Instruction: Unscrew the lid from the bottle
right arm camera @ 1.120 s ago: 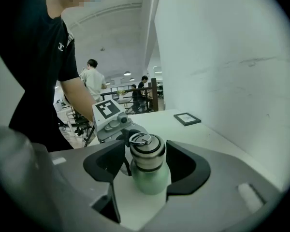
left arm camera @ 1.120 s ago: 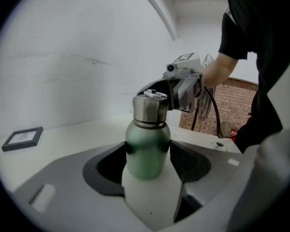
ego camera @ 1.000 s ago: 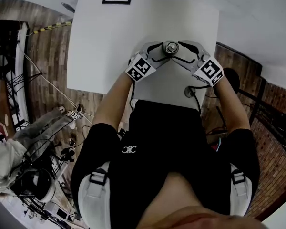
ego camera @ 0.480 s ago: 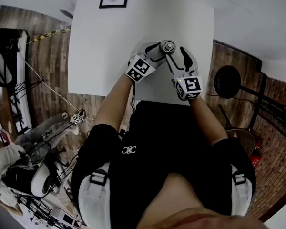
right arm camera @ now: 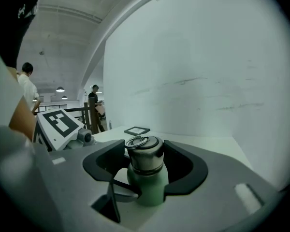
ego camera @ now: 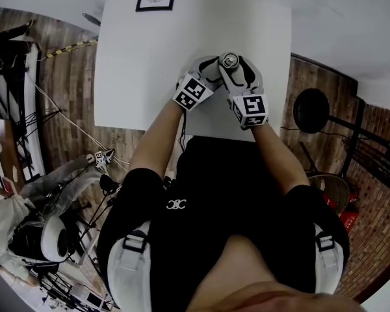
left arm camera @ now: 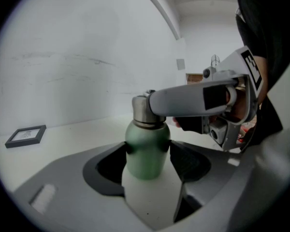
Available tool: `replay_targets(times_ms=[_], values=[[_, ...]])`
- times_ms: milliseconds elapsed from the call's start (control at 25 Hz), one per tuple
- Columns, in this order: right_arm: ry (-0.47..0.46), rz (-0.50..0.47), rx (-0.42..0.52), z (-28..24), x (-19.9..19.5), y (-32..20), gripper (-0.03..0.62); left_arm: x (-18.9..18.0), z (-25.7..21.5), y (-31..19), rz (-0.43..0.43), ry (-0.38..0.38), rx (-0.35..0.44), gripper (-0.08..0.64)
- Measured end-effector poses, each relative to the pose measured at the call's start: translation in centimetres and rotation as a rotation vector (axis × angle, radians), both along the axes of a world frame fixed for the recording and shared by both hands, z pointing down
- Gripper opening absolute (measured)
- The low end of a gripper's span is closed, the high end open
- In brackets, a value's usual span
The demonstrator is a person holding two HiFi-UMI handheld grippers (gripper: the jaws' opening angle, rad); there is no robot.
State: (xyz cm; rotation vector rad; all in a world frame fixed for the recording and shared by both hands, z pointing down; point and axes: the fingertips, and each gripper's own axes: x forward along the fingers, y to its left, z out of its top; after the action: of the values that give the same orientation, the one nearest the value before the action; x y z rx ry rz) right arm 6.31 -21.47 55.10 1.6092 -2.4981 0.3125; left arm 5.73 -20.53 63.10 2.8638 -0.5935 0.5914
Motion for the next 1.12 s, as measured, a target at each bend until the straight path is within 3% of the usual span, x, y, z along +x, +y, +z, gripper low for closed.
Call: replay_targets(times_ms=[360, 520, 800, 1120], values=[[0.065, -0.363, 0.000, 0.2, -0.2, 0.5, 0.249, 0.1, 0.0, 0.0, 0.009, 0.001, 0.004, 0.334], [0.076, -0.459, -0.009, 0.0, -0.1, 0.5, 0.249, 0.1, -0.1, 0.0, 0.010, 0.002, 0.008, 0.336], [0.020, -0.446, 0.040, -2.4, -0.1, 0.5, 0.249, 0.1, -0.1, 0.0, -0.001, 0.010, 0.010, 0.339], [-0.002, -0.273, 0.097, -6.0, 2.2, 0.6, 0.249, -0.6, -0.4, 0.2, -0.079, 0.002, 0.001, 0.344]])
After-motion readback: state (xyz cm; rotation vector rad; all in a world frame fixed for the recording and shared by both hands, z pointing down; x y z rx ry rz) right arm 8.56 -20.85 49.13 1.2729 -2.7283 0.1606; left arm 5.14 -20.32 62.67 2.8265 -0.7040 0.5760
